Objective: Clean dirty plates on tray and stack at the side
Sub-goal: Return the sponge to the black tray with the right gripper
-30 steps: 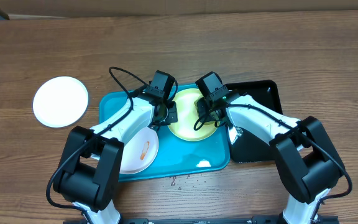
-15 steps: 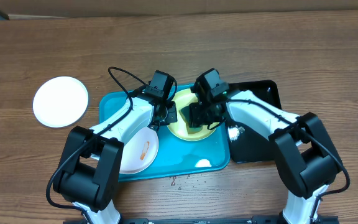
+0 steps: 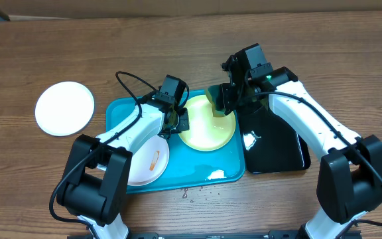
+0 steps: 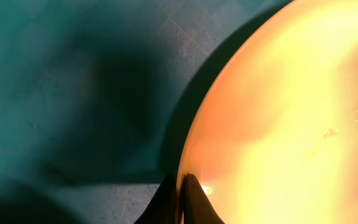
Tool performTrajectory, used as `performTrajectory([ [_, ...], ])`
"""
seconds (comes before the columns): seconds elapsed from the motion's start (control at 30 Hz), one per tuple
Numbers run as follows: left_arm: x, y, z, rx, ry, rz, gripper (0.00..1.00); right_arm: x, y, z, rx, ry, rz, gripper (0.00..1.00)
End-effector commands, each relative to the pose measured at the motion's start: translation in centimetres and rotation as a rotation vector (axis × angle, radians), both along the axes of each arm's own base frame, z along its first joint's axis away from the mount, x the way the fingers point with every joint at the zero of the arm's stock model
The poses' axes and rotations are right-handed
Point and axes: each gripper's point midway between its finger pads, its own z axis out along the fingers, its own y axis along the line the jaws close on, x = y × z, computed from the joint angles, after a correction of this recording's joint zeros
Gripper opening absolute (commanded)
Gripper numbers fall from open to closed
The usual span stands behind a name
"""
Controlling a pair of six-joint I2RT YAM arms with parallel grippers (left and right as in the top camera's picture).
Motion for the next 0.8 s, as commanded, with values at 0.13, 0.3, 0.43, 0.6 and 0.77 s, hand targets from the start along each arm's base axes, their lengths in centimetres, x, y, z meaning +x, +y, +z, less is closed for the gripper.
performTrajectory([
  [0.13, -2.0, 0.2, -2.1, 0.027, 0.075, -0.039, 0.04, -1.0, -7.5, -2.0, -0.343, 0.062, -0.167, 0.04],
  [0.3, -1.6, 0.3, -1.8, 0.034, 0.058, -0.034, 0.04, -3.2, -12.8, -2.6, -0.505, 0.188, -0.309, 0.04],
  [0.43, -0.7, 1.0, -0.1, 0.073, 0.008, -0.013, 0.04, -4.6, -14.3, -2.8, -0.527, 0.260, -0.328, 0.04],
  [0.6, 0.6, 3.7, 7.0, 0.170, -0.171, 0.064, 0.04, -6.4, -16.8, -4.7, -0.646, 0.295, -0.358, 0.04],
  [0.77, 0.6, 5.6, 13.2, 0.229, -0.322, 0.064, 0.04, -7.8, -19.2, -6.5, -0.699, 0.339, -0.495, 0.04],
])
